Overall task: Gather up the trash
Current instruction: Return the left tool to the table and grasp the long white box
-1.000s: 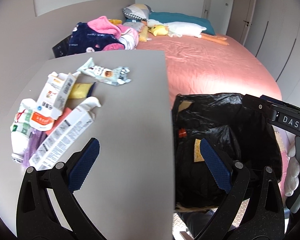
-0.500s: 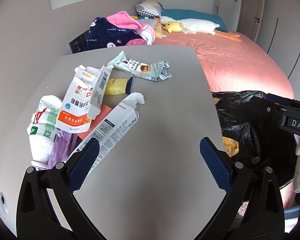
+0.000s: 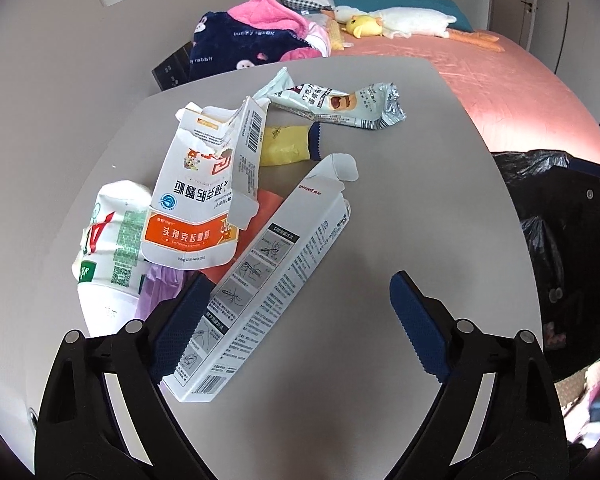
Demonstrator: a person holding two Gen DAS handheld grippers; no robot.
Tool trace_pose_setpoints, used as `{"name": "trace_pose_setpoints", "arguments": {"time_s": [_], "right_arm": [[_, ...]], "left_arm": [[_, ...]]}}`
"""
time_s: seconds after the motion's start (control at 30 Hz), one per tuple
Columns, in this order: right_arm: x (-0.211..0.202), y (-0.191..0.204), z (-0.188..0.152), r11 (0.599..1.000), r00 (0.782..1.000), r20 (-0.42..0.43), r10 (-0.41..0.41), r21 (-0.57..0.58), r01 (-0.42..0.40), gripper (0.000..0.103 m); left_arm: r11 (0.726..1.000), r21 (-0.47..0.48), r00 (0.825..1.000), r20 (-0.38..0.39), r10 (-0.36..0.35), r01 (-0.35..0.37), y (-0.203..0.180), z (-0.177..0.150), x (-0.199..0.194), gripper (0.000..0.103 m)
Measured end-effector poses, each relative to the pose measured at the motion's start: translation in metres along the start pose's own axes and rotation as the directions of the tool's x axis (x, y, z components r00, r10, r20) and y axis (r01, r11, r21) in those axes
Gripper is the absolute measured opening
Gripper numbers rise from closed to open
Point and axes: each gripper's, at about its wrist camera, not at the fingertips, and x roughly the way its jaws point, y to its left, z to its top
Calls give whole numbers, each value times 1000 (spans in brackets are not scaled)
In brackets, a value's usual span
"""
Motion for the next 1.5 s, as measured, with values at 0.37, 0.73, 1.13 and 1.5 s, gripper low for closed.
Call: {"name": "trace_pose_setpoints", "arguments": {"time_s": [0.37, 0.73, 1.13, 1.5], "right_arm": [[-3, 9, 1, 1000, 1000, 5, 8, -21, -8, 73], [4, 17, 2, 999, 1000, -5, 22, -31, -22, 73], [6, 24, 3, 999, 999, -10, 34, -40, -34, 72], [9, 29, 6, 998, 999, -11, 39, -48, -40, 72]], "left_arm": [[997, 76, 999, -46, 0, 3, 6, 11, 17, 78], [997, 78, 999, -46, -12, 16, 16, 3, 9, 63], [986, 96, 990, -42, -136, 139, 9, 2, -2, 55], [977, 167, 991, -37, -125, 130, 3, 8, 0, 33]]}}
